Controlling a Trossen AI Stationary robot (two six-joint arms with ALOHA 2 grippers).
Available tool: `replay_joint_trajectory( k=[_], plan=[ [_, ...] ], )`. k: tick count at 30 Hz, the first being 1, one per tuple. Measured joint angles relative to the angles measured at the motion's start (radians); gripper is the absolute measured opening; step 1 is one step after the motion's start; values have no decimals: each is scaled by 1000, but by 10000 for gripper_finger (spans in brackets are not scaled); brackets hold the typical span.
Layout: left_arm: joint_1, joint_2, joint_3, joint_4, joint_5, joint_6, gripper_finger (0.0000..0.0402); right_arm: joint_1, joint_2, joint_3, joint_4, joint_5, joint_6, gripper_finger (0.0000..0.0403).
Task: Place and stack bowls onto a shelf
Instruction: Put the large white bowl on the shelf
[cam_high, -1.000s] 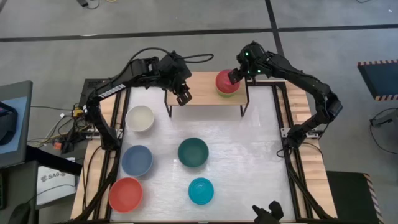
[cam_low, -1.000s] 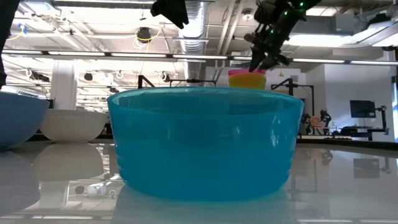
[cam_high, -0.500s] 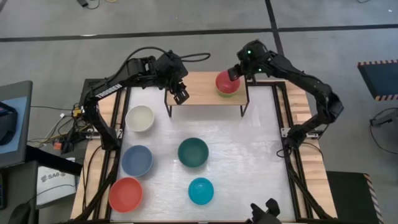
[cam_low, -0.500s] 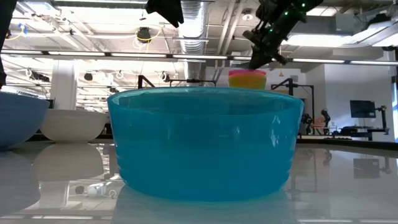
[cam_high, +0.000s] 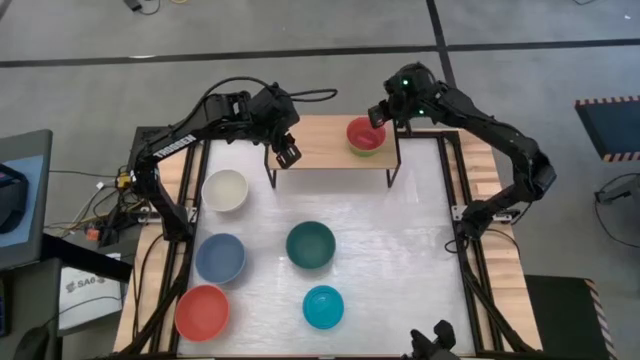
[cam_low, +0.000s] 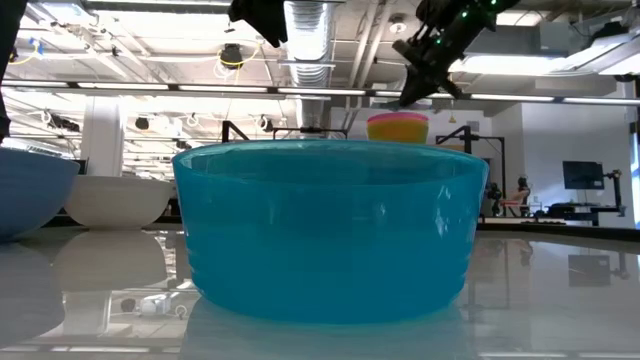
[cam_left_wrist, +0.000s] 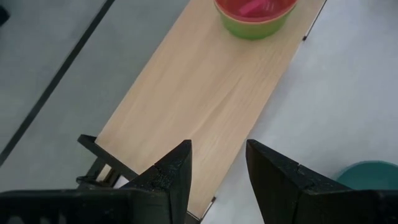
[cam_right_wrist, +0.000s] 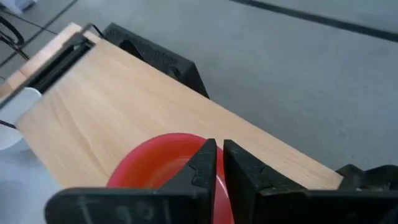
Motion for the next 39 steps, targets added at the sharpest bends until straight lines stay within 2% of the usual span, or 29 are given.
replay_joint_trajectory(
  k=[7, 10, 14, 17, 19, 22, 24, 27, 33, 39],
  plan=[
    [-11, -16, -8, -12, 0, 6, 137, 53, -78, 1, -53, -2, 0, 59],
    [-15, -83, -99, 52, 12, 14, 137, 97, -110, 1, -83, -1, 0, 60],
    [0, -248, -340, 228, 50, 1, 137, 146, -150, 1, -116, 26, 1, 60],
    [27, -404, -545, 328, 35, -37, 137, 180, -174, 1, -123, 31, 24, 60],
    [57, -505, -677, 354, -14, -69, 137, 205, -185, 1, -124, 32, 37, 60],
    [111, -639, -873, 354, -157, -124, 137, 250, -187, 1, -126, 32, 38, 60],
    [162, -710, -995, 368, -198, -167, 137, 272, -181, 1, -126, 32, 45, 60],
    [247, -788, -1131, 413, -130, -242, 137, 301, -161, 1, -125, 32, 55, 60],
    [384, -813, -1283, 404, -25, -399, 137, 328, -135, 1, -124, 31, 77, 60],
    [465, -741, -1349, 394, -4, -496, 137, 364, -141, 1, -142, 31, 103, 60]
  ],
)
